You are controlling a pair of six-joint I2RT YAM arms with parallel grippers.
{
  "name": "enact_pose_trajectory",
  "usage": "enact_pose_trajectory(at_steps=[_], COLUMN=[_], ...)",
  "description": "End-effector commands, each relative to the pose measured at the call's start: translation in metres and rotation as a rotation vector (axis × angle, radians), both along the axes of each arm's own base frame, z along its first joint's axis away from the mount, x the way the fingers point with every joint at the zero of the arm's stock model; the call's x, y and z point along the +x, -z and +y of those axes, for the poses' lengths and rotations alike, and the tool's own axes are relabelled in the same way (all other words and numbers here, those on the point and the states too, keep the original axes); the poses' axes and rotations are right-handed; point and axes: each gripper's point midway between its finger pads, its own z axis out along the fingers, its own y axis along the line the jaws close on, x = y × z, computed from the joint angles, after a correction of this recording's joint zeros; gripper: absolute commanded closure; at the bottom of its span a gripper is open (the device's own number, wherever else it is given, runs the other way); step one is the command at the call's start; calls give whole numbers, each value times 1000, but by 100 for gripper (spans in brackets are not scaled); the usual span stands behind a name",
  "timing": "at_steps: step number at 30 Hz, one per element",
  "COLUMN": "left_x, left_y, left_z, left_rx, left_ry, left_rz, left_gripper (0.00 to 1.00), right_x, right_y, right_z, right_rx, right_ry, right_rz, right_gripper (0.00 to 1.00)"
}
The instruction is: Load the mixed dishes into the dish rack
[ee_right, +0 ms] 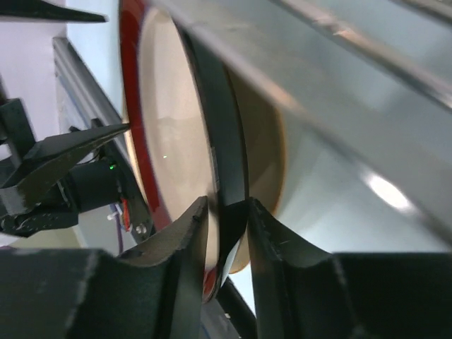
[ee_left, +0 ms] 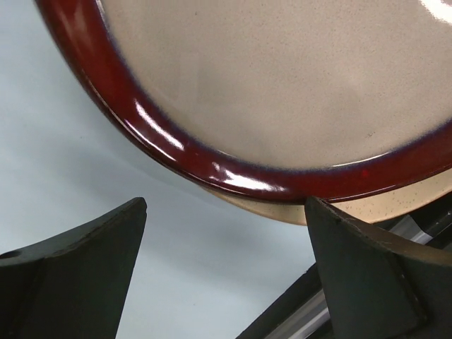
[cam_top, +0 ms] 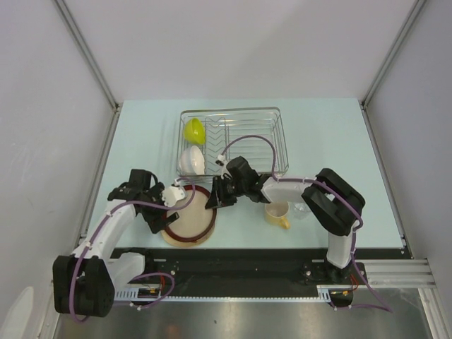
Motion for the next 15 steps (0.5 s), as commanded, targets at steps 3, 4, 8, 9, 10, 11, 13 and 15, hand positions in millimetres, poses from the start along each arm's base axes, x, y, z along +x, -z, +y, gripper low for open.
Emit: enact_pose_trajectory(at_steps=[3,4,8,9,10,11,13,15], left_x=[19,18,20,20,22,24,28,36], left_y=[5,5,0,-2,-8,-14,-30,-53], left_z=[-31,-32,-33,-32,-32,-29,-27,-26], left_rx=[-111,-113,-108,-105,-101,-90,-81,-77], left_ry=[27,28,25,23,23,22,19,15], left_rz=[-46,-44,-55,-61,-68,-91,-124,-184], left_gripper=[0,0,0,0,0,0,0,0], right_x=[-47,-48,-52,-53,-55,-55,-59,-57], right_y=[22,22,18,18,19,14,14,5], right_z=[7,6,2,0,-4,-6,-13,-16], right_rx=[-23,-24,-44,-53,-70,-69,-100,-97], right_ry=[-80,-83,-94,-98,-102,-107,-120,-128], right_rz=[141,140,134,122,127,118,112,82], right_gripper=[84,87,100,100,100,100,100,100])
